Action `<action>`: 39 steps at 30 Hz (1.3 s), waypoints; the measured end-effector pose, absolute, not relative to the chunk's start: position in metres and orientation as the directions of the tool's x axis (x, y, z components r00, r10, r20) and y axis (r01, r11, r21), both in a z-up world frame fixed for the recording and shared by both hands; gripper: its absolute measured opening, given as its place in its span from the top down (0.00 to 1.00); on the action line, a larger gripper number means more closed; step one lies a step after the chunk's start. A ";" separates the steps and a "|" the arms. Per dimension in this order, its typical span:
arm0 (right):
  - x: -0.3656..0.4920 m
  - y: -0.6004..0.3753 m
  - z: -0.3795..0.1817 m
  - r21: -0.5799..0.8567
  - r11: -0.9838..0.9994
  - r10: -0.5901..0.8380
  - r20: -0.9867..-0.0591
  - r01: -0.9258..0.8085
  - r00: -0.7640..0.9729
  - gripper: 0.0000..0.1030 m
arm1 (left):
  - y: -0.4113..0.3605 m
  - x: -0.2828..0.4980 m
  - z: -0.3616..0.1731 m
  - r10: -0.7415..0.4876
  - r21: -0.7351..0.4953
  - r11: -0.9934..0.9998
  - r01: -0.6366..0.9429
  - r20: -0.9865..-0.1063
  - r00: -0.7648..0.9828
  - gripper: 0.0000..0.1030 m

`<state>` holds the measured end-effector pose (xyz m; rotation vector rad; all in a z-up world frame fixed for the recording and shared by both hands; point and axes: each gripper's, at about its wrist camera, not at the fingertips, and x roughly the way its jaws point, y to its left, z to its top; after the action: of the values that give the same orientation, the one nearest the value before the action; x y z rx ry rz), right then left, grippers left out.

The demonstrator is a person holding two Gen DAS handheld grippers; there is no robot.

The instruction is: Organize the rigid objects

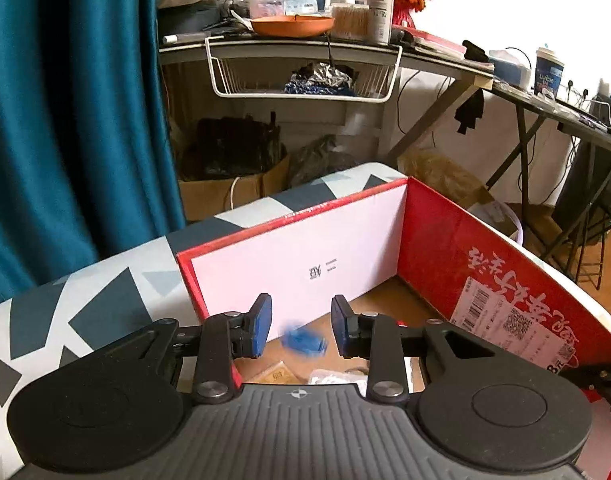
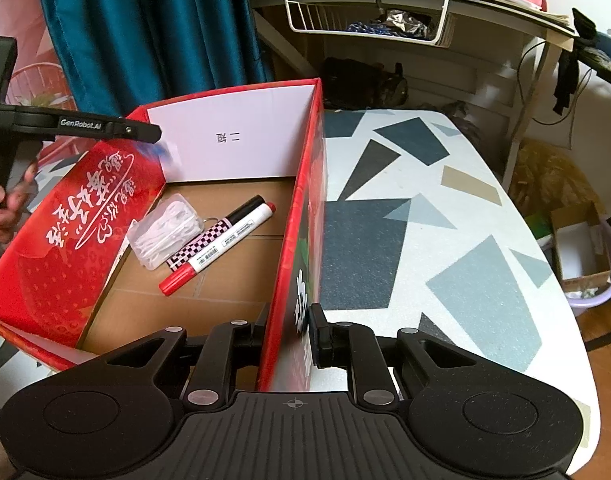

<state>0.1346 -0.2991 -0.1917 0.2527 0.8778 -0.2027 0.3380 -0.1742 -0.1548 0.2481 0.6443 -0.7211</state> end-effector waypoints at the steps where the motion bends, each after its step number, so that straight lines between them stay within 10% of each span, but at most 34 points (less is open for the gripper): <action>1: 0.134 -0.299 -0.192 0.137 0.951 -0.069 -0.778 0.277 0.624 0.84 | -0.173 0.338 -0.155 -0.539 -0.015 0.733 0.680 -0.623 0.567 0.61; 16: 0.133 -0.302 -0.193 0.153 0.948 -0.062 -0.772 0.280 0.632 0.83 | -0.076 0.327 -0.121 -0.548 -0.116 0.799 0.590 -0.543 0.636 0.00; 39: 0.133 -0.302 -0.194 0.157 0.946 -0.063 -0.771 0.285 0.634 0.83 | 0.037 0.336 -0.198 -0.143 -0.021 0.983 0.180 -0.702 0.698 0.00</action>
<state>0.1333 -0.3024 -0.1936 0.2756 0.8645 -0.2015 0.3363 0.0369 -0.1979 0.0507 0.7778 -0.1804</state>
